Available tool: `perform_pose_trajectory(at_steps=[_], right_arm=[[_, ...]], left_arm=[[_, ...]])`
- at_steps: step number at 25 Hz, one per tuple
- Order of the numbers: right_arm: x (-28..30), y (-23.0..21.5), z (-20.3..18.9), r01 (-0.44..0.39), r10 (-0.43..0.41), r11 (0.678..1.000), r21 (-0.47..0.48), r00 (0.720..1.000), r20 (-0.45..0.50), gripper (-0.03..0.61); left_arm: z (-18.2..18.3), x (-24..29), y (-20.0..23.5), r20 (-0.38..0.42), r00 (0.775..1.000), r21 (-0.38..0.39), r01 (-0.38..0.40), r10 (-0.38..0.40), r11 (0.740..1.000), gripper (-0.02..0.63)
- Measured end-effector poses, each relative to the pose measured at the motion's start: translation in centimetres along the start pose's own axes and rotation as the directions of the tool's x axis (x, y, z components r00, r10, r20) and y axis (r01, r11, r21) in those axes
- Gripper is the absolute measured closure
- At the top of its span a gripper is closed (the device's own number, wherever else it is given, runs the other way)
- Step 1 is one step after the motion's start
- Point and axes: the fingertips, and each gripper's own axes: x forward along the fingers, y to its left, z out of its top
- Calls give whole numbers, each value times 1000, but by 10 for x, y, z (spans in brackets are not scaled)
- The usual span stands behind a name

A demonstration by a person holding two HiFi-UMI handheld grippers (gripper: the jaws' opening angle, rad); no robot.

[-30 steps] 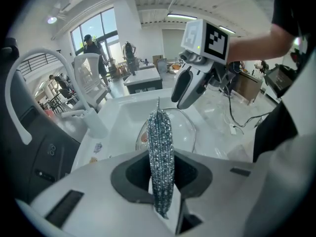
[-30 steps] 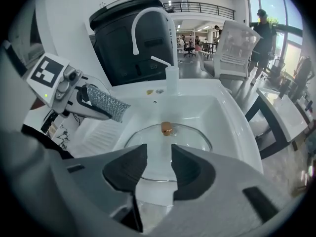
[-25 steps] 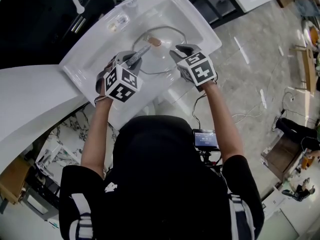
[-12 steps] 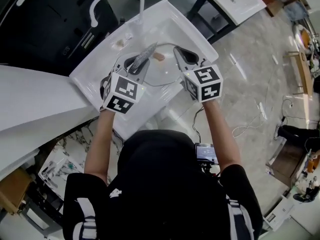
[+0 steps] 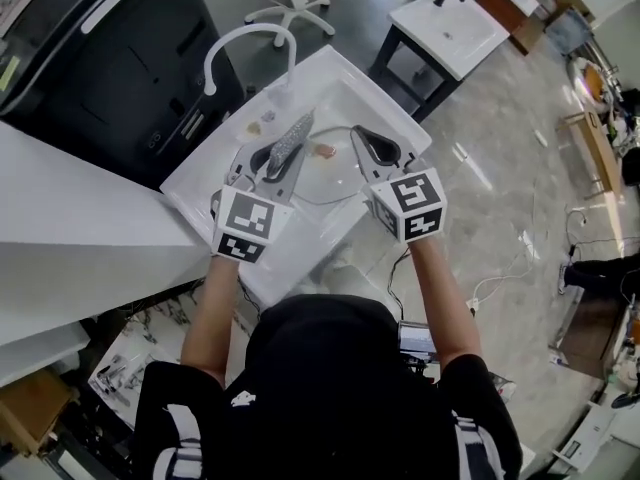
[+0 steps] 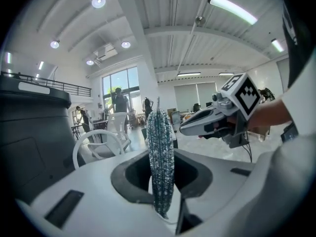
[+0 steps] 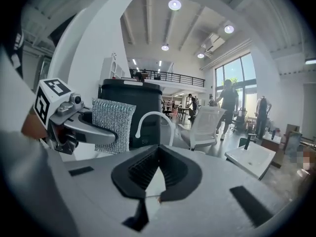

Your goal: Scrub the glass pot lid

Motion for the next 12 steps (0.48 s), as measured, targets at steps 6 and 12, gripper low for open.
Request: perform_pose_trajectory(at_steps=[6,12], right_arm=[[-28,5,36,13,-10,999,-39,996,94,578],[-47,0,46,25,-16,997,-73,993,118,578]], left_arm=[[32,-14,-6,88,996,-2,-14,14,1000,540],[55,-23,-17,127,992,0,-27,26,1000,540]])
